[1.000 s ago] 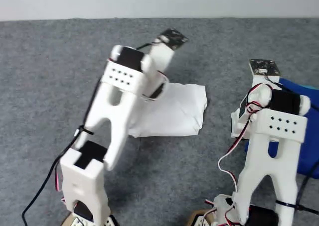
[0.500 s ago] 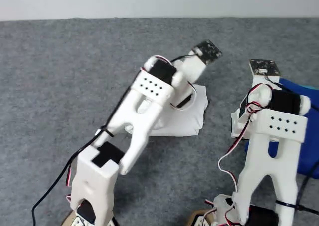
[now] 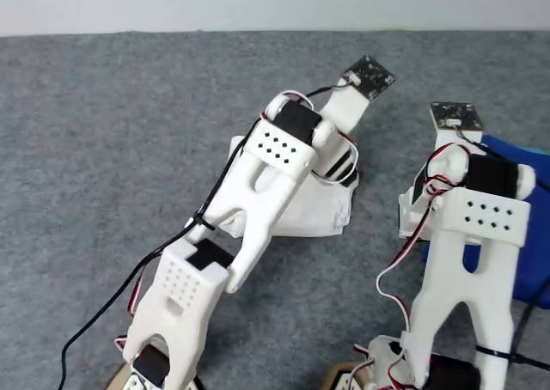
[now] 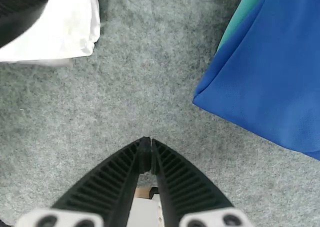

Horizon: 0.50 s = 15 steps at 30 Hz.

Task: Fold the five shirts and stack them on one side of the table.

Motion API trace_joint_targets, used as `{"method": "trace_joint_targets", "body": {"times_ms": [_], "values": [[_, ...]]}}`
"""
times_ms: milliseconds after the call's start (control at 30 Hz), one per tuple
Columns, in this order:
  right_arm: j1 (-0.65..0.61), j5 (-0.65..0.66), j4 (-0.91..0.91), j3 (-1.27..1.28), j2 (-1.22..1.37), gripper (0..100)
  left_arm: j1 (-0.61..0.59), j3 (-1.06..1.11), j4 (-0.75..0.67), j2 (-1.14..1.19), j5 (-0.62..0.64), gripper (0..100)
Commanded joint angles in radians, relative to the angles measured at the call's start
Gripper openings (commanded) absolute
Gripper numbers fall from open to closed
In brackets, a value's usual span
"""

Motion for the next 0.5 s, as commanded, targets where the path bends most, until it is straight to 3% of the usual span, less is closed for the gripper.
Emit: {"method": "trace_joint_targets", "body": {"times_ms": [0, 200, 467], "values": [[0.012, 0.005, 0.007, -0.005, -0.031, 0.9, -0.032, -0.137, 0.080, -0.005, 0.009, 22], [0.012, 0.005, 0.005, -0.005, -0.031, 0.9, -0.143, -0.171, 0.141, -0.005, -0.071, 2], [0.012, 0.005, 0.005, -0.005, -0.031, 0.9, -0.276, 0.102, 0.143, -0.140, -0.081, 1]]}}
